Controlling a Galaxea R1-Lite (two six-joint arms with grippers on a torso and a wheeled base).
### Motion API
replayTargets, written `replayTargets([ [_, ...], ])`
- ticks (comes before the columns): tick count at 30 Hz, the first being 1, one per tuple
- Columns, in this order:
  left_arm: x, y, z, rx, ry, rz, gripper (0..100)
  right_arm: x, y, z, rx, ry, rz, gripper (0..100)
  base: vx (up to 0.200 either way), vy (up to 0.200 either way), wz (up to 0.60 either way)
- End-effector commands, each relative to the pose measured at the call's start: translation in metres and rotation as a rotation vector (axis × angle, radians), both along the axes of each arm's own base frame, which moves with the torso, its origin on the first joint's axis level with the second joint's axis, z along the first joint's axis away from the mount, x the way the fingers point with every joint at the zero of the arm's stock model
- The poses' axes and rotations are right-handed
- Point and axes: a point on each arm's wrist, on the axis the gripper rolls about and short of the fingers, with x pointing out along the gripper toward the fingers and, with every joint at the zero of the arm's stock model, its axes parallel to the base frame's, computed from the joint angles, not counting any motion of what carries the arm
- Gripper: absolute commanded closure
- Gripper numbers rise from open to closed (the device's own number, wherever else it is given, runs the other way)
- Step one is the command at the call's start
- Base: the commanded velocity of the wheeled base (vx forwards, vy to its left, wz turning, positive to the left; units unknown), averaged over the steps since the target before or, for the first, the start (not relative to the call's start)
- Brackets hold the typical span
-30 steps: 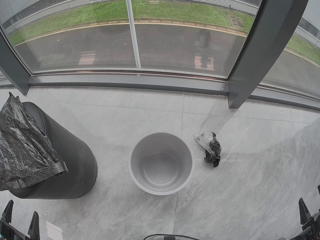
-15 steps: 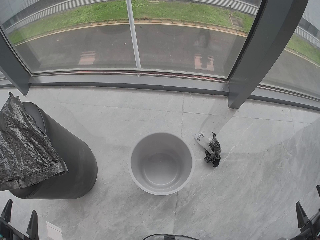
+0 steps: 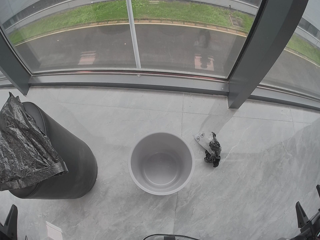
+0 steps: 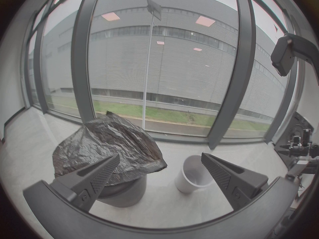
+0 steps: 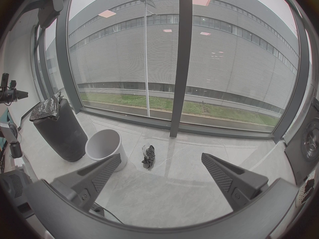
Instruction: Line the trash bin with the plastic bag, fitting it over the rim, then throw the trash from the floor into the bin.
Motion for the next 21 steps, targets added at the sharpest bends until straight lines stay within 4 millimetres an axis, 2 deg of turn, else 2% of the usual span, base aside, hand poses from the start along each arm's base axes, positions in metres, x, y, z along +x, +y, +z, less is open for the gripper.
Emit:
replayTargets([
  [1,0.008,-0.001,-0.001,0.001,0.074,-0.077,0,-0.005,0.000,0.015,0.031,-0.075,0.001,0,0.000,0.000,0.00],
  [3,0.008,-0.001,-0.001,-0.005,0.075,-0.080,0,-0.013,0.000,0.055,0.122,-0.159,-0.010,0,0.000,0.000,0.00],
  [4,0.008,-0.001,-0.001,-0.005,0.075,-0.080,0,-0.013,0.000,0.057,0.129,-0.162,-0.012,0,0.000,0.000,0.00],
  [5,0.009,-0.001,-0.003,-0.004,0.082,-0.078,0,-0.015,0.000,0.076,0.159,-0.189,-0.020,0,0.000,0.000,0.00],
  [8,0.009,-0.001,-0.003,0.028,0.080,-0.079,0,-0.009,0.000,0.088,0.137,-0.159,0.005,0,0.000,0.000,0.00],
  [10,0.015,-0.002,-0.001,0.152,0.105,-0.075,0,0.002,0.000,0.094,0.112,-0.117,0.036,0,0.000,0.000,0.00],
  [12,0.024,-0.002,-0.004,0.329,0.143,-0.055,0,0.018,0.001,0.103,0.107,-0.082,0.097,0,0.000,0.000,0.00],
  [14,0.032,-0.002,-0.004,0.395,0.185,-0.021,0,0.037,0.003,0.111,0.111,-0.060,0.148,0,0.000,0.000,0.00],
  [18,0.048,-0.003,0.009,0.503,0.228,-0.037,0,0.075,0.011,0.122,0.115,-0.020,0.235,0,0.000,0.000,0.00],
  [19,0.052,-0.004,0.011,0.550,0.238,-0.047,0,0.089,0.015,0.124,0.114,-0.009,0.252,0,0.000,0.000,0.00],
  [20,0.053,-0.004,0.012,0.567,0.239,-0.048,0,0.094,0.016,0.125,0.114,-0.005,0.253,0,0.000,0.000,0.00],
  [21,0.060,-0.004,0.013,0.640,0.250,-0.053,0,0.112,0.020,0.126,0.109,0.006,0.262,0,0.000,0.000,0.00],
])
